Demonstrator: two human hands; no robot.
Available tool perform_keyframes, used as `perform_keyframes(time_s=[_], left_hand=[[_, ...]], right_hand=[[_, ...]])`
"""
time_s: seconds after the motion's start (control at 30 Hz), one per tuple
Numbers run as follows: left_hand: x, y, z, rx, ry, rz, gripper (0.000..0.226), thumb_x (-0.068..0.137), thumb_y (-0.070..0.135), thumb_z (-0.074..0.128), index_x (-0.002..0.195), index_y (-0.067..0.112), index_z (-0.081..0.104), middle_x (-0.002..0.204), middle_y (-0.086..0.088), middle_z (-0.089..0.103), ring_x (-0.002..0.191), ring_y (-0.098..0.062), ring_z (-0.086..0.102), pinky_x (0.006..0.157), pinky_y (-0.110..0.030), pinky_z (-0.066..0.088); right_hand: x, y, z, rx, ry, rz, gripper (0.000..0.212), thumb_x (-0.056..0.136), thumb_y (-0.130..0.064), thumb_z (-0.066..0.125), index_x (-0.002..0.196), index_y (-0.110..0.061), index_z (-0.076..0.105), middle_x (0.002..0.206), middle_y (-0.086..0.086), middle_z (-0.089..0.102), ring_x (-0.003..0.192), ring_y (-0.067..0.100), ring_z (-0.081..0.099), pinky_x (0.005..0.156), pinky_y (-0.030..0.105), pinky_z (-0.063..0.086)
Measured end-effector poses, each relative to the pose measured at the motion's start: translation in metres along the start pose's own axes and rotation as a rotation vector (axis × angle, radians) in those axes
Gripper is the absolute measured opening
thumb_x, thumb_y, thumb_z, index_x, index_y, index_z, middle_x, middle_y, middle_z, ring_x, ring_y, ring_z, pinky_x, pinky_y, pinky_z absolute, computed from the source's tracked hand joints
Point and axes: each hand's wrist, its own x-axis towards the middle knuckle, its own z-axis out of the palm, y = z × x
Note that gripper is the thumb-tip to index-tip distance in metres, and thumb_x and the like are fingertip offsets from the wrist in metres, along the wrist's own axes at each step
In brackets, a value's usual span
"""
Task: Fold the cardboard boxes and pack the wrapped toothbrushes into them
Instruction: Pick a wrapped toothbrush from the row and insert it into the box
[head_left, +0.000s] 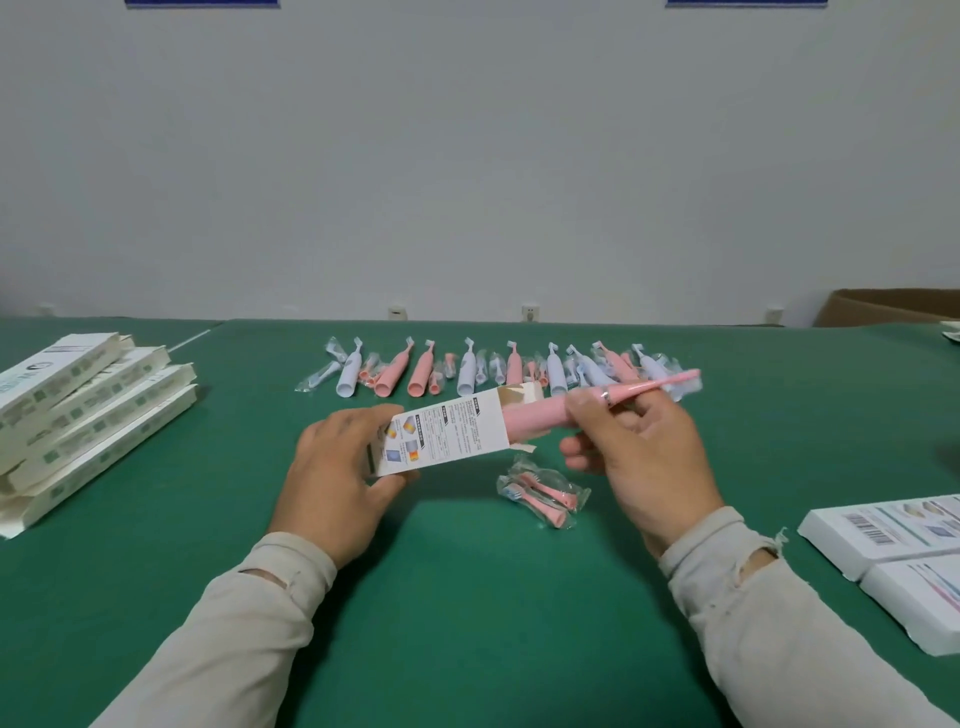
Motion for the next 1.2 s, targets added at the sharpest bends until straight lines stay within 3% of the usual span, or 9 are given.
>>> perform_keyframes(time_s=[0.1,0.2,0.27,0.4,0.6,0.73,0.83,1.03,1.2], left_hand=[[-0.001,0.003,0.001,0.024,-0.019,0.037,0.058,0.077,0.018,0.080,0.129,0.033,0.060,0.124,0.010,0.058,0.120,-0.023,0.044,0.103,-0.033,0.034],[0.000,-0.001,0.001,0.054,-0.017,-0.031,0.057,0.078,0.021,0.079,0.130,0.033,0.059,0.126,0.006,0.059,0.120,-0.026,0.045,0.103,-0.038,0.036],[0.001,-0.004,-0.001,0.069,-0.024,-0.067,0.056,0.079,0.022,0.079,0.129,0.035,0.059,0.126,0.005,0.059,0.120,-0.027,0.045,0.103,-0.040,0.036],[0.002,-0.006,-0.001,0.066,-0.027,-0.082,0.057,0.078,0.024,0.079,0.129,0.036,0.058,0.126,0.007,0.059,0.120,-0.026,0.045,0.103,-0.038,0.035],[0.002,-0.005,0.001,0.043,-0.023,-0.045,0.057,0.077,0.027,0.082,0.128,0.038,0.058,0.123,0.011,0.058,0.118,-0.023,0.045,0.099,-0.033,0.034],[0.001,-0.004,0.001,0.046,-0.031,-0.019,0.058,0.077,0.028,0.082,0.129,0.036,0.058,0.125,0.010,0.058,0.119,-0.022,0.044,0.103,-0.037,0.035],[0.000,-0.005,0.000,0.043,-0.051,-0.021,0.059,0.077,0.028,0.082,0.130,0.035,0.058,0.126,0.009,0.058,0.120,-0.023,0.045,0.105,-0.038,0.035],[0.001,0.004,0.003,0.042,-0.058,-0.001,0.064,0.074,0.030,0.084,0.132,0.026,0.058,0.124,0.006,0.058,0.115,-0.022,0.048,0.100,-0.036,0.038],[0.000,0.002,0.000,0.030,-0.092,-0.011,0.056,0.075,0.030,0.084,0.126,0.030,0.059,0.120,0.009,0.059,0.114,-0.020,0.050,0.097,-0.038,0.042]], right_hand=[[-0.007,0.007,0.009,-0.205,-0.196,0.176,0.030,0.081,-0.044,0.077,0.076,-0.014,0.072,0.068,0.015,0.070,0.050,0.020,0.057,0.049,0.030,0.053],[-0.004,0.009,0.011,-0.062,-0.051,0.230,0.026,0.085,-0.034,0.078,0.093,-0.012,0.067,0.062,0.006,0.067,0.047,0.017,0.055,0.046,0.028,0.051],[0.000,0.005,0.003,0.084,0.037,0.178,0.021,0.090,-0.017,0.073,0.105,-0.008,0.061,0.068,0.007,0.070,0.054,0.017,0.062,0.050,0.026,0.053],[-0.001,0.004,-0.001,-0.087,-0.032,0.029,0.012,0.090,-0.001,0.068,0.094,-0.012,0.070,0.079,0.010,0.072,0.068,0.016,0.071,0.065,0.028,0.059],[-0.009,0.008,0.009,-0.418,-0.079,-0.124,0.021,0.091,-0.015,0.068,0.094,-0.035,0.073,0.080,-0.018,0.071,0.074,-0.001,0.063,0.069,0.010,0.049],[-0.014,0.007,0.015,-0.474,-0.266,-0.138,0.028,0.093,-0.006,0.063,0.105,-0.029,0.075,0.099,-0.016,0.066,0.089,-0.005,0.060,0.079,0.001,0.040],[-0.013,0.002,0.010,-0.417,-0.346,-0.136,0.044,0.093,0.000,0.060,0.101,-0.042,0.070,0.107,-0.017,0.067,0.096,-0.004,0.061,0.086,0.003,0.039],[-0.009,0.003,0.009,-0.294,-0.123,-0.107,0.024,0.092,-0.011,0.067,0.095,-0.034,0.074,0.087,-0.016,0.073,0.074,0.000,0.060,0.071,0.012,0.049],[-0.009,0.003,0.006,-0.310,-0.116,-0.087,0.016,0.092,-0.017,0.069,0.090,-0.032,0.074,0.080,-0.017,0.072,0.069,-0.001,0.059,0.069,0.014,0.050]])
